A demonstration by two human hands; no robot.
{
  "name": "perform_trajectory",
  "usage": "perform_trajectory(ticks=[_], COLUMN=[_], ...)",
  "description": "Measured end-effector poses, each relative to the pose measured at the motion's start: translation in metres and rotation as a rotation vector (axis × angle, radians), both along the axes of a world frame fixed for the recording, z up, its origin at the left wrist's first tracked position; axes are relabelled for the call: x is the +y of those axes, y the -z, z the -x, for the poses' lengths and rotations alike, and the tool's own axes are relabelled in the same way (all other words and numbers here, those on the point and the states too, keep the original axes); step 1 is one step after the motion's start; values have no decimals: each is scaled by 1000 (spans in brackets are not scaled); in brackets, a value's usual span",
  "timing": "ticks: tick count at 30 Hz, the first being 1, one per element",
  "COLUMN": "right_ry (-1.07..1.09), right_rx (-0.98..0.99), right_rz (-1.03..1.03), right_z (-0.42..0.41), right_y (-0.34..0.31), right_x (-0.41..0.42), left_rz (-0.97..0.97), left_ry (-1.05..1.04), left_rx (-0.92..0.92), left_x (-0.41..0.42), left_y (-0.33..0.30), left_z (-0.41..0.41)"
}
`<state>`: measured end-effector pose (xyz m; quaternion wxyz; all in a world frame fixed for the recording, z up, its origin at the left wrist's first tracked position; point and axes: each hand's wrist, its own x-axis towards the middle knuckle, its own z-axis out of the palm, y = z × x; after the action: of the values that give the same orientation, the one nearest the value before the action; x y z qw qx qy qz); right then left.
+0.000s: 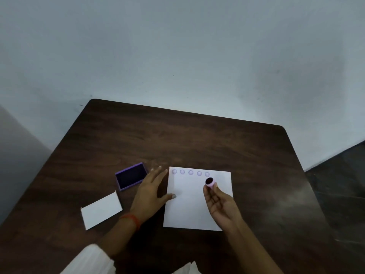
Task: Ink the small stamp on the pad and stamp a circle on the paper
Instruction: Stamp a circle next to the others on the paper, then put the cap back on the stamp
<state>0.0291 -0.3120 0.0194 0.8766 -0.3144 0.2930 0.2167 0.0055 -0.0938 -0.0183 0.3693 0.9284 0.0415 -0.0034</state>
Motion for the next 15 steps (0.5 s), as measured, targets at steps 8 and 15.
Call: perform_trajectory(ticks=[8,15], right_ry=[-54,-62], right_rx=[82,110], right_rz=[-72,-114], right_z=[27,34], right_y=[9,7], right_x=[20,28], left_rz=[8,15], left_ry=[-152,-184], left_rx=[103,99], left_x=[10,11], left_y=[12,11], left_z=[47,40])
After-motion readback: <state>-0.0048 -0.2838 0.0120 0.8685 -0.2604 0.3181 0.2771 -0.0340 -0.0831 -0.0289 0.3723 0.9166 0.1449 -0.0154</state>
